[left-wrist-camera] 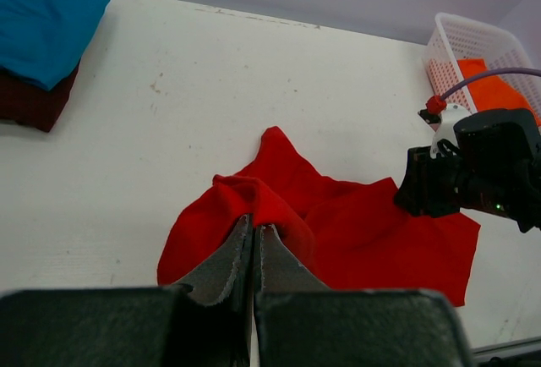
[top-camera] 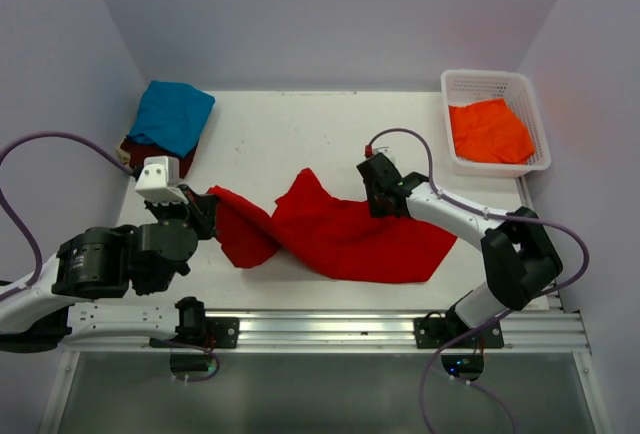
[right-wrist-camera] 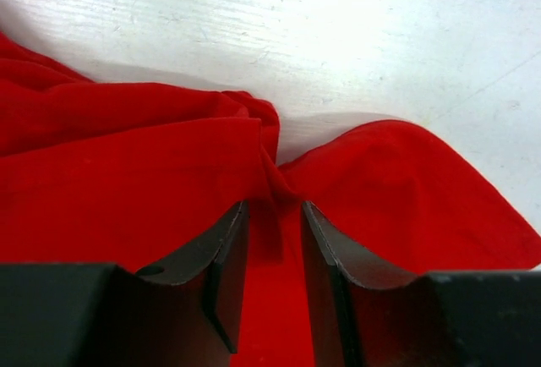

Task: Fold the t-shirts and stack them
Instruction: Flatten out the tshirt

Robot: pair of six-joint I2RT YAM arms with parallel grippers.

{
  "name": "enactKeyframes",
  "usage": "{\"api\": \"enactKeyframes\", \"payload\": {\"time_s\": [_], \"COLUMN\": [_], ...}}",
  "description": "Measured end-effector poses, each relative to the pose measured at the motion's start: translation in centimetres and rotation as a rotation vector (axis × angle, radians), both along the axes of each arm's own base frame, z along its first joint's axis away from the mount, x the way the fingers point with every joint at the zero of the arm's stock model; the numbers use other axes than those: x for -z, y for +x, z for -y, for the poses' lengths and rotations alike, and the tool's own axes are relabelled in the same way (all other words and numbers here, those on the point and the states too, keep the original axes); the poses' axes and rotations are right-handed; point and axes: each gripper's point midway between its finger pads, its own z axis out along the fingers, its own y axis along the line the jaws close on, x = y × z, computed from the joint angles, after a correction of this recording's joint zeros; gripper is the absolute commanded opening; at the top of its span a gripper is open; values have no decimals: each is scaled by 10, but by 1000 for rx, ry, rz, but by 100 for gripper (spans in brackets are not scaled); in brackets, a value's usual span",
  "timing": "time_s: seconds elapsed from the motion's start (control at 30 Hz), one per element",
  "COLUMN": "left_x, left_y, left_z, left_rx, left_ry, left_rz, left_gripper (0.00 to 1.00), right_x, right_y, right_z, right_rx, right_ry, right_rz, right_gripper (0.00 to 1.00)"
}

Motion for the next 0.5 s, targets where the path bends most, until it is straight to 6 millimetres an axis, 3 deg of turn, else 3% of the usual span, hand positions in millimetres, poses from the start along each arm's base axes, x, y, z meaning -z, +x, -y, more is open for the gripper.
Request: {"api": "enactKeyframes", "payload": {"time_s": [0.17, 0.4, 0.5], "left_x": [1, 2, 2], "left_y": [0, 0, 0], "left_z": [-1, -2, -2], "left_rx": [0, 0, -1], "left_ry": [7, 12, 11], "left_rz": [-1, -2, -2], "left_gripper": [0, 0, 0], "right_x": [6, 13, 14], "right_y": [-4, -11, -12], "right_z": [-8, -11, -11], "right_rx": [-8, -1, 2], "right_ry": [39, 67, 73], "right_rz": [-29, -58, -62], "right_gripper": [32, 10, 8]}}
